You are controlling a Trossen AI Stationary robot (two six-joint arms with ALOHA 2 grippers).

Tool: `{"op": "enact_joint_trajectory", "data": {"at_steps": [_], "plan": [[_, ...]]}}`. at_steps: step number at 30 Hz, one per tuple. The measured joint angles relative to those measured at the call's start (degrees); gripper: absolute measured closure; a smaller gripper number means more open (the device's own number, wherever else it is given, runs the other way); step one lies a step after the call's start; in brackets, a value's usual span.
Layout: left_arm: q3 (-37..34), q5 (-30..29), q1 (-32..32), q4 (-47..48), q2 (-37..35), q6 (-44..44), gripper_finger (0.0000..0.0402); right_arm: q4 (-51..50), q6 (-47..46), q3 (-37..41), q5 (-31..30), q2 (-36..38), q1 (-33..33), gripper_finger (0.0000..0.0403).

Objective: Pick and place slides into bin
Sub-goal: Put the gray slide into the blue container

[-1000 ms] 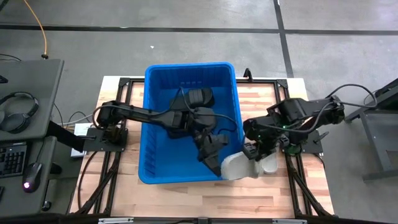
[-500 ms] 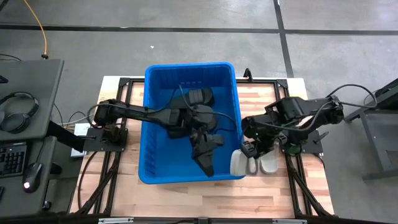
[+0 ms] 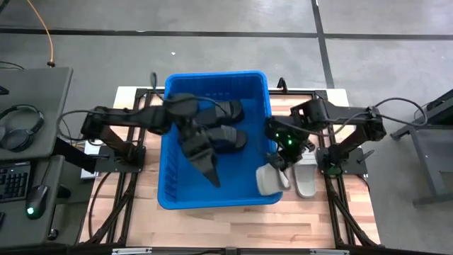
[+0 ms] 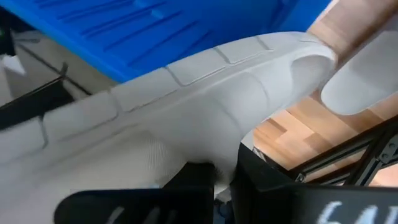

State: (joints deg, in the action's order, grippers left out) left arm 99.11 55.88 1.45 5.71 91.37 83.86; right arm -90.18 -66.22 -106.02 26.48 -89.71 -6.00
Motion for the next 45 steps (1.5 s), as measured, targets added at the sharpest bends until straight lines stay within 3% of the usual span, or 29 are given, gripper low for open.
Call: {"op": "enact_joint_trajectory", "data": {"at_steps": [6, 10, 14, 23, 30, 45], "plan": [[0.0, -8.8, 4.3, 0.1, -4.9, -4.1, 0.0133, 5.5, 2.9, -1.4, 3.2, -0.1, 4.9, 0.0403], [0.0, -11.8, 6.2, 0.1, -7.8, -6.3, 0.0137, 18.4, 1.6, -4.3, 3.0, -1.8, 7.1, 0.0403], [0.0, -13.8, 6.5, -0.1, -10.6, -7.1, 0.0136, 21.5, 1.8, -7.0, 3.8, -5.5, 8.3, 0.0403], [0.0, -16.8, 6.4, -4.4, -16.6, -10.1, 0.0135, 12.8, 8.6, -13.7, 8.9, -17.7, 9.8, 0.0403], [-0.1, -19.9, 6.5, -4.4, -20.4, -15.1, 0.0135, 0.1, 16.7, -19.4, 7.5, -26.9, 10.3, 0.0403], [-0.1, -21.3, 6.4, -4.4, -21.8, -18.0, 0.0135, 0.2, 20.2, -20.3, 14.9, -36.4, 16.4, 0.0403]]}}
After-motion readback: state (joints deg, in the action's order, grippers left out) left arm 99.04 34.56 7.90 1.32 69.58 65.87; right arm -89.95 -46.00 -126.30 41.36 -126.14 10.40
